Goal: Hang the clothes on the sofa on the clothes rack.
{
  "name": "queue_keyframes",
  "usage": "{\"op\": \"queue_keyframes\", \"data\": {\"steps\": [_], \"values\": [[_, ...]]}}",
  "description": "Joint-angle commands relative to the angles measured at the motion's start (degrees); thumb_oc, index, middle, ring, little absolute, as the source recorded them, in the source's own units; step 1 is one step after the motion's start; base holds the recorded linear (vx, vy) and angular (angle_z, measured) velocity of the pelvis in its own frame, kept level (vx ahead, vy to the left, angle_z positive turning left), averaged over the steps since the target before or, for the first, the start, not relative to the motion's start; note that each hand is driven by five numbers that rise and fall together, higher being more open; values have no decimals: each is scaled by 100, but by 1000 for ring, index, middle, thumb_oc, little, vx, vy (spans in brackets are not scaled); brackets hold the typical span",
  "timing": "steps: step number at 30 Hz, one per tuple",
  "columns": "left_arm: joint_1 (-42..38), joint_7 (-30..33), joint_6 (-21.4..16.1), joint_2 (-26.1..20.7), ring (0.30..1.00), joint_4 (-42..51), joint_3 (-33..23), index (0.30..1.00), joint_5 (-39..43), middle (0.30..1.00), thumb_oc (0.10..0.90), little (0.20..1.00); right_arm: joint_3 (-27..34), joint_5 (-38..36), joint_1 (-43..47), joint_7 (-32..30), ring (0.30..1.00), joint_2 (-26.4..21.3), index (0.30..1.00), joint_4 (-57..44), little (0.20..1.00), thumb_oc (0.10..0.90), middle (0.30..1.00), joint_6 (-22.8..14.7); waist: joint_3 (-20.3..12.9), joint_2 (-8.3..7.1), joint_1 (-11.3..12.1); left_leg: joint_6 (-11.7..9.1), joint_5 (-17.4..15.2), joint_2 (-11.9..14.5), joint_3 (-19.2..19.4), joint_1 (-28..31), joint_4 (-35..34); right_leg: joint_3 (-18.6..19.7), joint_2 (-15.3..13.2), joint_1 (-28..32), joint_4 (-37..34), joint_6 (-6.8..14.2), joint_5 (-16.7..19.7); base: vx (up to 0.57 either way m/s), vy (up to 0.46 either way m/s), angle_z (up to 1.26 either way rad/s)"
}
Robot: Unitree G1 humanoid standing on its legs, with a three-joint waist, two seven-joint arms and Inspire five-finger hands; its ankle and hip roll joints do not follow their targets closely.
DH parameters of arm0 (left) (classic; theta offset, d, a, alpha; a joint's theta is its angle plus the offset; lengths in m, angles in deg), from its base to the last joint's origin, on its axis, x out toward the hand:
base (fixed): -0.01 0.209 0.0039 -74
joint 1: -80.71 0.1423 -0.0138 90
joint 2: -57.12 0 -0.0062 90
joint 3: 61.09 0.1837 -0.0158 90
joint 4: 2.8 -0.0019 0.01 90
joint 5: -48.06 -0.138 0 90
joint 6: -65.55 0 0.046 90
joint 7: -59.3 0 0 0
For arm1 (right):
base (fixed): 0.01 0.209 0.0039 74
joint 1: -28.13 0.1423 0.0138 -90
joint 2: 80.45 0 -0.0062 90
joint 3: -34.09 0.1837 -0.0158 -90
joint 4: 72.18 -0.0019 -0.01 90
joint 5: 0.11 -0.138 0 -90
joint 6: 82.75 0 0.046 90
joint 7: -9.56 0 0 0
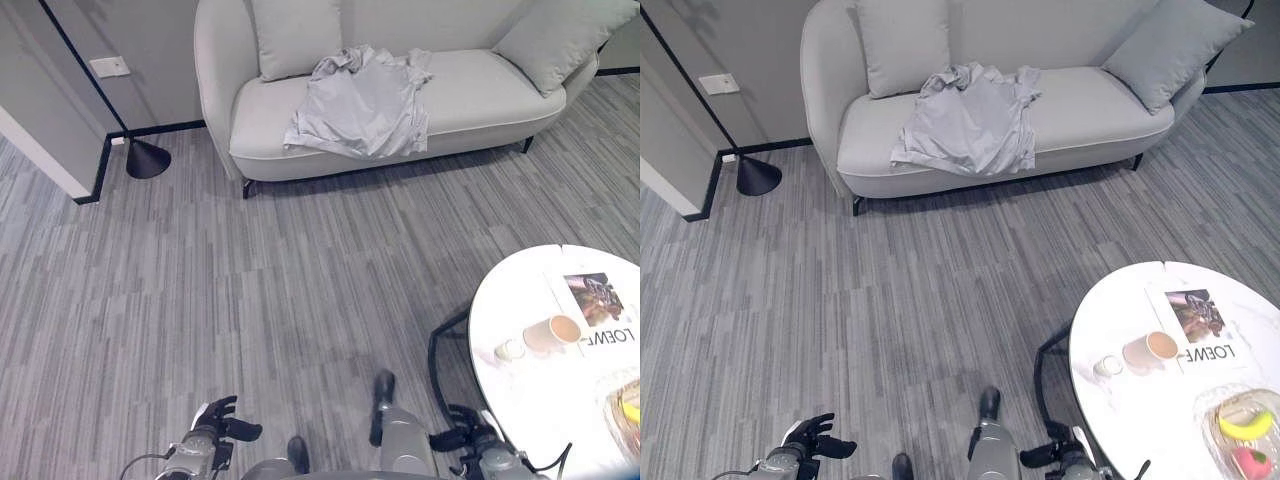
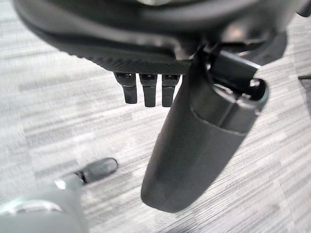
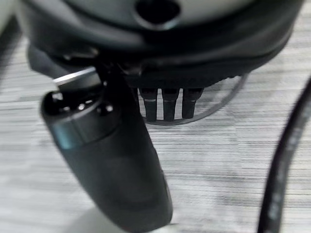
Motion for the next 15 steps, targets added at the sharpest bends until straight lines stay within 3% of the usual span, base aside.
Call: {"op": "queue_keyframes", "data": {"steps": [1,2,4,6,7,8,9,10,11,12,13,14,15], "values": [[-40,-85,-224,-84,900,17,-21,900,-107,900,800,900,88,53,-40,-53,900,-165,900,41,900,800,900,-84,79,-42,14,-213,-433,-321,86,375,75,-94,242,280,-738,-10,707,690,-289,65],[-35,-123,-248,-12,900,-135,-46,900,-131,900,800,900,54,22,-59,-26,900,-222,900,105,900,800,900,-162,12,66,-12,-298,-322,-194,40,554,75,-63,399,408,-738,-92,707,628,-301,46],[-5,-125,-229,13,900,-65,-35,900,0,900,800,900,74,23,-78,-34,900,-258,900,123,900,800,900,-106,-1,123,-7,-411,62,3,-13,411,832,46,481,720,-738,-229,682,528,-304,50],[28,-120,-225,30,900,-39,-55,900,159,900,800,900,141,-106,-44,-74,900,-344,900,113,900,800,900,-150,14,120,27,-588,708,208,64,-117,2365,-48,560,1112,-738,-469,450,524,-436,37],[71,-148,-191,25,900,49,-60,900,297,900,800,900,174,-203,6,-91,900,-456,900,-1,900,800,900,-170,135,24,114,-776,1345,691,331,-803,4316,-115,671,1566,-738,-795,79,651,-583,28],[125,-126,-203,16,900,105,-130,900,384,900,800,900,151,-208,32,-97,900,-508,900,-40,900,800,900,-169,189,-18,193,-792,1429,979,599,-984,4885,-147,761,1779,-738,-939,-172,570,-518,24],[127,-124,-196,13,900,110,-132,900,391,900,800,900,156,-209,37,-103,900,-510,900,-39,900,800,900,-160,190,-49,203,-784,1414,1001,680,-1072,5083,-128,745,1812,-738,-957,-199,379,-273,-2],[130,-103,-215,20,900,157,-149,900,532,900,800,900,163,-293,83,-147,900,-569,900,-55,900,800,900,-149,290,-79,362,-717,1120,970,748,-1677,5424,-45,732,2037,-738,-1004,-379,324,-123,-9],[149,-93,-220,44,900,138,-177,900,611,900,800,900,162,-322,115,-139,900,-590,900,-65,900,800,900,-150,301,-94,477,-631,928,839,767,-2076,5250,27,751,2192,-738,-1014,-443,264,-80,-18],[149,-93,-221,45,900,138,-176,900,611,900,800,900,163,-322,114,-139,900,-591,900,-65,900,800,900,-151,303,-88,482,-630,919,846,768,-2074,5257,29,757,2195,-738,-1014,-443,465,-27,-23],[201,-109,-221,70,900,157,-218,900,705,900,800,900,162,-315,103,-101,900,-582,900,-151,900,800,900,-144,253,-126,614,-566,890,859,822,-2380,4267,96,710,2468,-738,-916,-634,313,-8,-41],[202,-109,-221,70,900,158,-217,900,705,900,800,900,163,-315,101,-101,900,-582,900,-152,900,800,900,-144,262,-132,619,-564,893,851,831,-2359,4252,101,702,2479,-738,-913,-636,659,46,-39],[290,-109,-217,91,900,178,-199,900,658,900,800,900,152,-270,34,-95,900,-589,900,-205,900,800,900,-162,226,-117,731,-503,944,780,745,-2482,2618,32,661,2699,-738,-828,-776,349,57,-21]]}}
